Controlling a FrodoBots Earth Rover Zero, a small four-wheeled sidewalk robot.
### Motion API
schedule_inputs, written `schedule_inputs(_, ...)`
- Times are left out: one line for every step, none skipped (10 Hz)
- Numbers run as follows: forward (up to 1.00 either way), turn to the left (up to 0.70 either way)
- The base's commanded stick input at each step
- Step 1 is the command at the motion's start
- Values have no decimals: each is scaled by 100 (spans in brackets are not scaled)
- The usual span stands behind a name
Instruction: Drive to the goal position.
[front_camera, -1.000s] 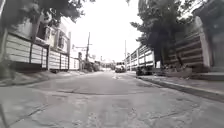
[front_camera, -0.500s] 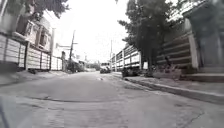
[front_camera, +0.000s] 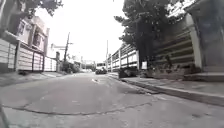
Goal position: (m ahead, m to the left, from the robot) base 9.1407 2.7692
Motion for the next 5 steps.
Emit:
schedule_inputs(97,0)
schedule_inputs(96,0)
schedule_inputs(95,0)
schedule_inputs(95,0)
schedule_inputs(95,0)
